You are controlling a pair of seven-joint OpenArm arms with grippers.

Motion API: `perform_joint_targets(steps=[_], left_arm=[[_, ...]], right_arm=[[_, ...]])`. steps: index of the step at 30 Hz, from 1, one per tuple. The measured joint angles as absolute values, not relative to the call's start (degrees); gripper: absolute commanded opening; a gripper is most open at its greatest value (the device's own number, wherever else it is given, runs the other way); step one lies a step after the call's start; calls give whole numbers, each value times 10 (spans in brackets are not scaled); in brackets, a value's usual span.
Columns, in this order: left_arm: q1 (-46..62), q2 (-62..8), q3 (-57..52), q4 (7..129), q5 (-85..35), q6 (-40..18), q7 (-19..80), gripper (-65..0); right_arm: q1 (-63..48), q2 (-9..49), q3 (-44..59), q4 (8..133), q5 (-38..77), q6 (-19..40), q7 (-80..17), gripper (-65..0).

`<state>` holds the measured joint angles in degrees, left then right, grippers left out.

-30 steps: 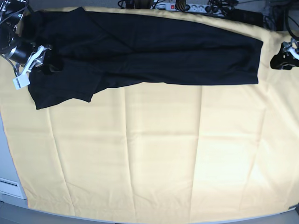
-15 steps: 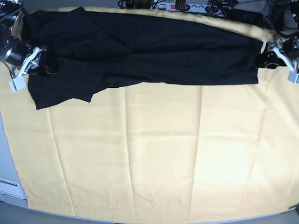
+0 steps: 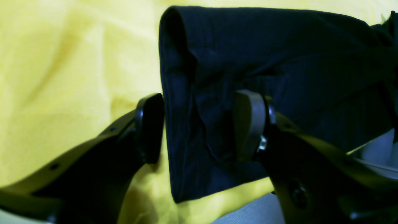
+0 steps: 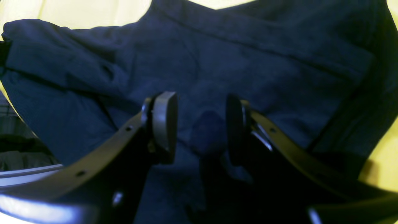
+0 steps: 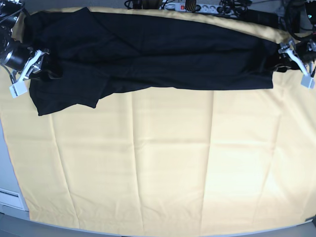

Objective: Fold the T-shirt properly
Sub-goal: 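Lower the left gripper and regrasp the folded edge, then hold the folded edge with both grippers, adjusting the left grip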

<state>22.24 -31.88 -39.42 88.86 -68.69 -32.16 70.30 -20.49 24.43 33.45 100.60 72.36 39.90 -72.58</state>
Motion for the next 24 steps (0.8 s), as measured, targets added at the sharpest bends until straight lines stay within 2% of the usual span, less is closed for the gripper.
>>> perform_joint_targets(steps=[13, 24], left_arm=[[222, -319, -394, 889, -727, -333, 719, -286], [222, -319, -394, 889, -823, -361, 762, -286]], right_arm=[[-205, 244, 335, 1006, 724, 399, -726, -383], [-205, 244, 335, 1006, 724, 399, -726, -383]])
